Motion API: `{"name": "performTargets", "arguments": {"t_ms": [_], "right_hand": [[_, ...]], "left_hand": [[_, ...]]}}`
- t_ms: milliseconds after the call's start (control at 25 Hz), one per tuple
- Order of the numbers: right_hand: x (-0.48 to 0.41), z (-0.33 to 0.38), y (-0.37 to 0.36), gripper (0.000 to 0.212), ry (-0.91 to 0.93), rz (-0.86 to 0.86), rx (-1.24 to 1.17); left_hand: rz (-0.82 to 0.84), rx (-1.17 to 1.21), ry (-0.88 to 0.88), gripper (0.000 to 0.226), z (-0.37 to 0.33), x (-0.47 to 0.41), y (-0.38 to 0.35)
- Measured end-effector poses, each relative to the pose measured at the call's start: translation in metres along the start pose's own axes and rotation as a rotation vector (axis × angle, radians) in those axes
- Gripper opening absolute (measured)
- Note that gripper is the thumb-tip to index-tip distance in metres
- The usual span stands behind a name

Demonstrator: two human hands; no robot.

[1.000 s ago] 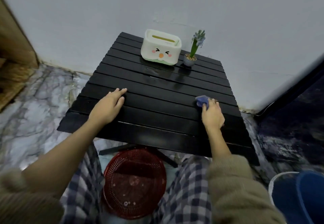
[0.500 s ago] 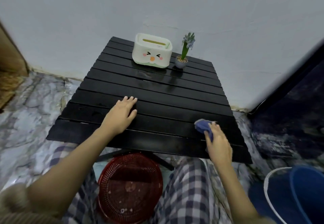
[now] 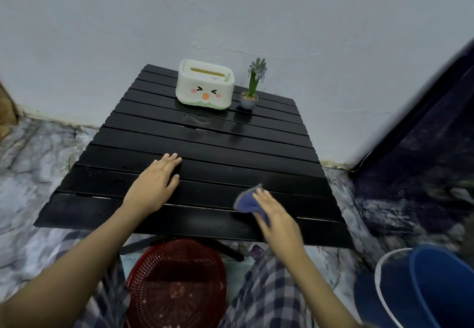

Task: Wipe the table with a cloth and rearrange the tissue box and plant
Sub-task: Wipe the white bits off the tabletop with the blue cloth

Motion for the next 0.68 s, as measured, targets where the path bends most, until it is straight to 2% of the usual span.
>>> {"name": "performTargets", "arguments": {"t_ms": [40,160,240,320,400,520,600,680], "right_hand": [[0.006,-0.024,0.013,0.043,-0.066,-0.031,0.029],[-0.010,-0.100,0.047,0.039,-0.481,-0.164,0.125],[-0.040,-0.099,0.043,0.039,-0.574,-0.177,0.177],[-0.074,-0.064,0.017,0.039,-0.487,-0.163,0.164],[-0.095,-0.012,-0.015,0.041,-0.319,-0.113,0.105],[-0.062,0.056,-0.042,0.042,-0.023,0.028,0.034],[-0.020,0.054,-0.031,0.043,0.114,0.072,-0.030],[-0.003,0.007,-0.010,0.041,0.052,0.023,-0.024]], "left_hand": [[-0.004,-0.005,-0.003,0.047,0.000,0.000,0.000],[-0.013,-0.006,0.001,0.046,-0.001,-0.001,0.000],[-0.015,0.001,0.006,0.045,-0.002,-0.001,0.000],[-0.016,0.008,0.015,0.045,-0.003,0.000,0.000],[-0.011,0.012,0.018,0.045,-0.004,0.001,0.001],[-0.002,0.007,0.014,0.045,-0.004,0.002,0.002],[0.001,0.004,0.015,0.046,-0.003,0.002,0.003],[0.011,0.005,0.015,0.047,-0.003,0.003,0.003]]}}
Point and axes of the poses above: each hand's wrist, its own x-axis away from the middle knuckle, its own y-axis out of the back of the hand, z = x × y, the point moved 4 cm from there along -x, towards the middle knuckle, and after that the axes turned 2 degrees about x, right-handed, at the moved point
